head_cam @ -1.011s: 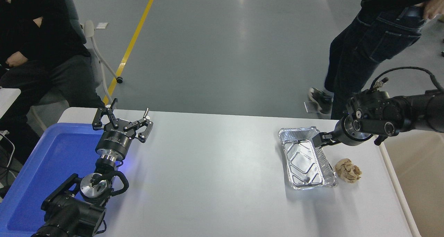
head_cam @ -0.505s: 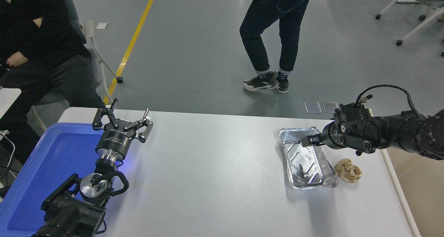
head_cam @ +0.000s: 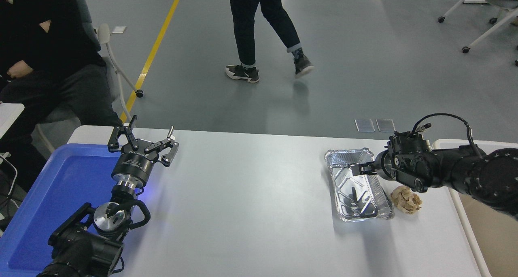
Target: Pick up foil plate and place in dustbin
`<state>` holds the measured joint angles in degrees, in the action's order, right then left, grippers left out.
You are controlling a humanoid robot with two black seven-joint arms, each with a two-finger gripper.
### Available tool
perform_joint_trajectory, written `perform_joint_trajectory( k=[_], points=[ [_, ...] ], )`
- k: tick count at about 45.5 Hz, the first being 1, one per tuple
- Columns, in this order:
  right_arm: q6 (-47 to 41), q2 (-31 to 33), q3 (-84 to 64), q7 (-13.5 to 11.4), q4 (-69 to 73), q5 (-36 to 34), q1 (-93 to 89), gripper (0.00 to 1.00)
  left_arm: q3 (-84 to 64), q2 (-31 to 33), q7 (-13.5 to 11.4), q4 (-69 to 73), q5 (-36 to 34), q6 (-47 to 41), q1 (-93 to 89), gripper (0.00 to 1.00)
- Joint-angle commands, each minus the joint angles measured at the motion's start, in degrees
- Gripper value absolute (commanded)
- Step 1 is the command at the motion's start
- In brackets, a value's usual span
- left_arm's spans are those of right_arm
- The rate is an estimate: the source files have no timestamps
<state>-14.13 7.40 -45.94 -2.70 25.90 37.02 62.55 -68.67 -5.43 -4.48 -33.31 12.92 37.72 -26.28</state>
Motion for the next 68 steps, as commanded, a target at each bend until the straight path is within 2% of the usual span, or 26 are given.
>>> perform_joint_trajectory(
  k=[1,8,13,18,22,27,29,32,41,58,68],
  points=[
    [0.1,-1.3,-0.4,1.0,-3.2,0.1,-2.6,0.99,-0.1,0.1,0.0,0.0,0.0,0.0,0.0,0.99],
    [0.0,-1.3,-0.4,1.0,-3.3,0.2,-3.1,0.98,0.0,0.0,0.0,0.0,0.0,0.0,0.0,0.99],
    [0.0,-1.3,-0.5,1.0,-3.4,0.2,-3.5,0.94,0.0,0.1,0.0,0.0,0.0,0.0,0.0,0.99],
    [-0.2,-1.3,-0.7,1.2,-3.3,0.6,-3.7,0.66,-0.1,0.1,0.0,0.0,0.0,0.0,0.0,0.99],
    [-0.2,-1.2,-1.9,1.6,-3.3,1.6,-3.7,0.33,-0.1,0.0,0.0,0.0,0.0,0.0,0.0,0.99],
    [-0.1,-1.3,-3.3,1.9,-3.5,1.7,-3.7,0.22,0.0,0.0,0.0,0.0,0.0,0.0,0.0,0.99],
    [-0.1,-1.3,-3.4,1.9,-3.9,1.7,-3.8,0.11,-0.1,0.1,0.0,0.0,0.0,0.0,0.0,0.99],
    [-0.2,-1.4,-3.5,1.9,-4.5,1.8,-3.9,0.00,0.0,0.1,0.0,0.0,0.0,0.0,0.0,0.99],
    [-0.5,-1.3,-3.5,2.0,-4.6,2.4,-4.0,0.00,0.0,0.1,0.0,0.0,0.0,0.0,0.0,0.99],
    [-3.2,-0.8,-2.2,5.4,-2.5,2.2,0.0,0.00,0.0,0.1,0.0,0.0,0.0,0.0,0.0,0.99],
    [-9.2,7.5,-0.2,5.4,9.1,0.1,13.5,0.00,0.0,0.1,0.0,0.0,0.0,0.0,0.0,0.99]
  ],
)
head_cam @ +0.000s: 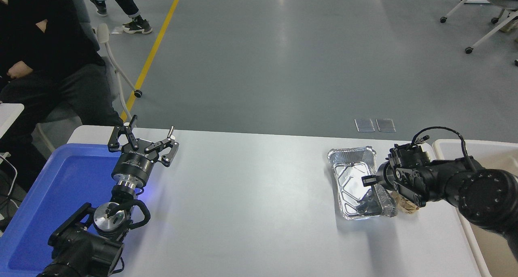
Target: Pick up foil plate and place in dustbin
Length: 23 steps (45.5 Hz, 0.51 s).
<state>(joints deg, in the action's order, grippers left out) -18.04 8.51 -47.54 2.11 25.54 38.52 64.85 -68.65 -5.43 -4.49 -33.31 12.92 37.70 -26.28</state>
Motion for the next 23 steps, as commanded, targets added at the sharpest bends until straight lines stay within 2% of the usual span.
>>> perform_joint_trajectory(
  k=[1,12,23],
  points=[
    [-6.0,7.6,1.4,0.6,11.2,-1.4,12.9,0.00,0.0,0.1,0.0,0.0,0.0,0.0,0.0,0.99],
    [-15.9,17.0,0.5,0.3,23.8,-0.7,29.9,0.00,0.0,0.0,0.0,0.0,0.0,0.0,0.0,0.99],
    [-24.8,21.5,-3.6,0.3,28.8,-0.7,44.5,0.00,0.0,0.0,0.0,0.0,0.0,0.0,0.0,0.99]
  ],
)
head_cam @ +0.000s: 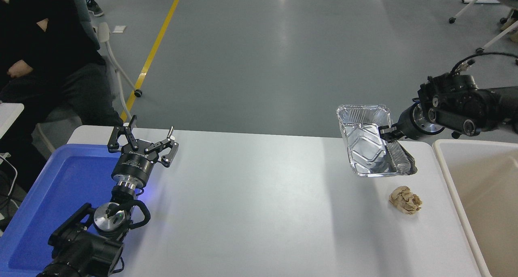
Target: Pick up foil plate and place in dustbin
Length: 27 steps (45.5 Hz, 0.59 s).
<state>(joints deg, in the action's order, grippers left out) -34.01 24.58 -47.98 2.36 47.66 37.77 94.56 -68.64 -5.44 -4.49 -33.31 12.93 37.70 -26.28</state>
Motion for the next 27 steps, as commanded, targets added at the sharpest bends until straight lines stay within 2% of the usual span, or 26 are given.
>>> perform_joint_trajectory(
  k=[1,16,27],
  points=[
    [-9.7,5.8,-3.6,0.0,7.2,0.0,15.9,0.00,0.0,0.0,0.0,0.0,0.0,0.0,0.0,0.99],
    [-11.0,12.2,-5.1,-0.7,10.4,-0.7,26.0,0.00,0.0,0.0,0.0,0.0,0.0,0.0,0.0,0.99],
    [-10.7,18.4,-4.1,-1.0,1.0,-2.7,21.5,0.00,-0.1,0.0,0.1,0.0,0.0,0.1,0.1,0.99]
  ],
)
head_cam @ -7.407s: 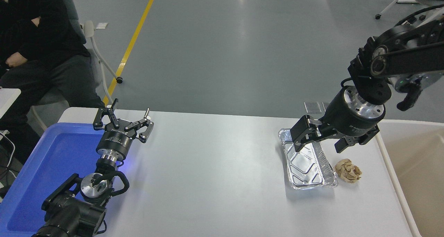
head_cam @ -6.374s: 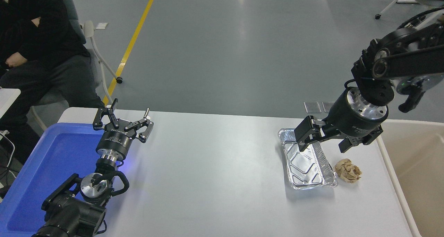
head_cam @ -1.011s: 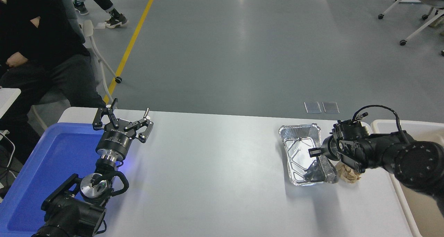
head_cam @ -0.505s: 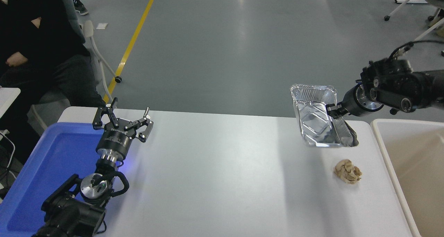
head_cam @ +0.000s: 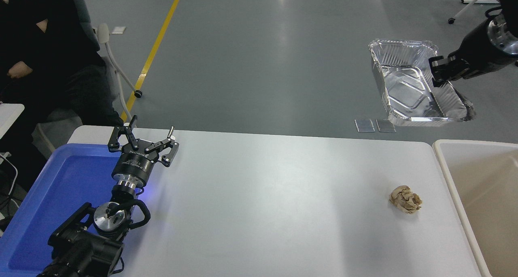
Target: Pick up foil plate and place in dustbin
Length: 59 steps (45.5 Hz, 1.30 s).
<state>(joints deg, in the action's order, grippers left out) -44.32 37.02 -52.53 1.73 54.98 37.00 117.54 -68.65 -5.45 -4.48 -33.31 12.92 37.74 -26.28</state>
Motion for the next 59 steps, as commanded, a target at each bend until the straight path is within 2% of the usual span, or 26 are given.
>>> perform_joint_trajectory(
  k=[1,6,11,17,24,32,40,49,59],
  points=[
    [0.5,6.4,0.6,-0.3,-7.9,-2.5,-2.8,0.00,-0.1,0.0,0.1,0.0,0.0,0.1,0.0,0.99],
    [4.4,8.1,1.7,-0.2,-16.7,-6.8,-8.8,0.00,-0.1,0.0,0.1,0.0,0.0,0.1,0.0,0.99],
    [11.4,9.0,4.6,-0.3,-27.3,-14.4,-19.4,0.00,-0.1,0.0,0.1,0.0,0.0,0.1,0.0,0.99],
    [16.5,6.1,8.9,-0.7,-43.4,-22.7,-33.4,0.00,0.0,0.0,0.1,0.0,0.0,0.1,0.0,0.99],
    [22.2,-1.0,18.7,-3.6,-61.9,-30.5,-51.6,0.00,0.0,0.0,0.0,0.0,0.0,0.1,0.0,0.99],
    [34.9,-5.6,34.4,-7.4,-66.4,-31.1,-61.7,0.00,0.0,0.0,0.0,0.0,0.0,0.1,0.0,0.99],
    [44.1,-9.2,50.4,-9.0,-66.3,-31.5,-70.0,0.00,0.0,0.0,0.1,0.0,0.0,0.1,0.0,0.99],
    [47.8,-12.1,65.5,-9.8,-65.5,-31.6,-76.8,0.00,0.0,0.0,0.0,0.0,0.0,0.1,0.0,0.99],
    [48.0,-14.3,71.4,-9.6,-63.6,-31.6,-81.4,0.00,0.0,0.0,0.0,0.0,0.0,0.0,0.0,0.99]
  ],
)
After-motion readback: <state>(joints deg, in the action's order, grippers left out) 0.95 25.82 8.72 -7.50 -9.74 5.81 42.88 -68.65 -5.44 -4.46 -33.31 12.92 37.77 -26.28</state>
